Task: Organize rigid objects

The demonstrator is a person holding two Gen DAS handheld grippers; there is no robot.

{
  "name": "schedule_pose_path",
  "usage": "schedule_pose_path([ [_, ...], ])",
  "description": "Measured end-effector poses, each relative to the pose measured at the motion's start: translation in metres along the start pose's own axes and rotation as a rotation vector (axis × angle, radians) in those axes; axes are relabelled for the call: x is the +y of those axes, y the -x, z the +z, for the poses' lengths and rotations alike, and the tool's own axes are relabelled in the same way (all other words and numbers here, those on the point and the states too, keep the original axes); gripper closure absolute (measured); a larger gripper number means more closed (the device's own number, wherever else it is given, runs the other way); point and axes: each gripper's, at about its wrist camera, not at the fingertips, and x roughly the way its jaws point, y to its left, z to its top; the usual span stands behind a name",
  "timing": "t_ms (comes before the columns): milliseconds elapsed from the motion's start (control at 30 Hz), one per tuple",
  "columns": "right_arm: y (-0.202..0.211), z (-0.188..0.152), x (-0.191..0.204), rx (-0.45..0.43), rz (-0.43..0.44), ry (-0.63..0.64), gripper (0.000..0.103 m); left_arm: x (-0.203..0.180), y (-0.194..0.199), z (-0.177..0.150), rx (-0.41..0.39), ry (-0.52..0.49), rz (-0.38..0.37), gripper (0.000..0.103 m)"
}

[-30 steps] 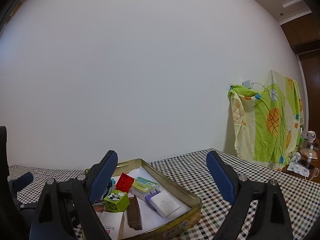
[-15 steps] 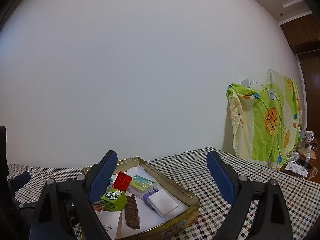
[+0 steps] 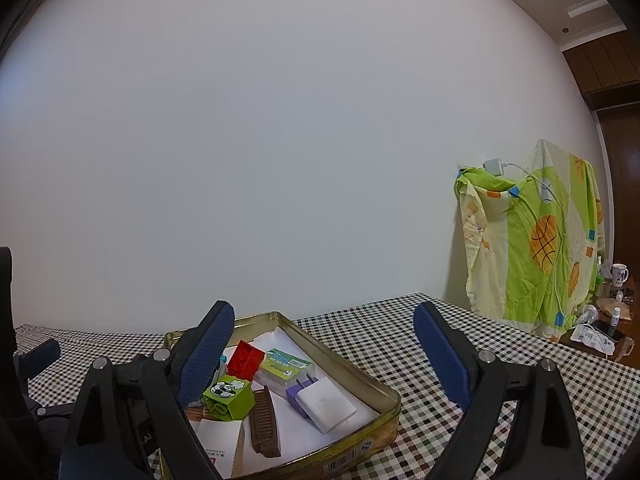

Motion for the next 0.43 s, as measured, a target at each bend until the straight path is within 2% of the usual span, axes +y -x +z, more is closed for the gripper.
schedule_pose_path([
  [433, -0.004, -0.0011, -0.0006, 0.016, -0.008, 0.003, 0.01, 0.0016, 0.0013, -0.0003, 0.007, 0.002, -0.012, 0.0],
])
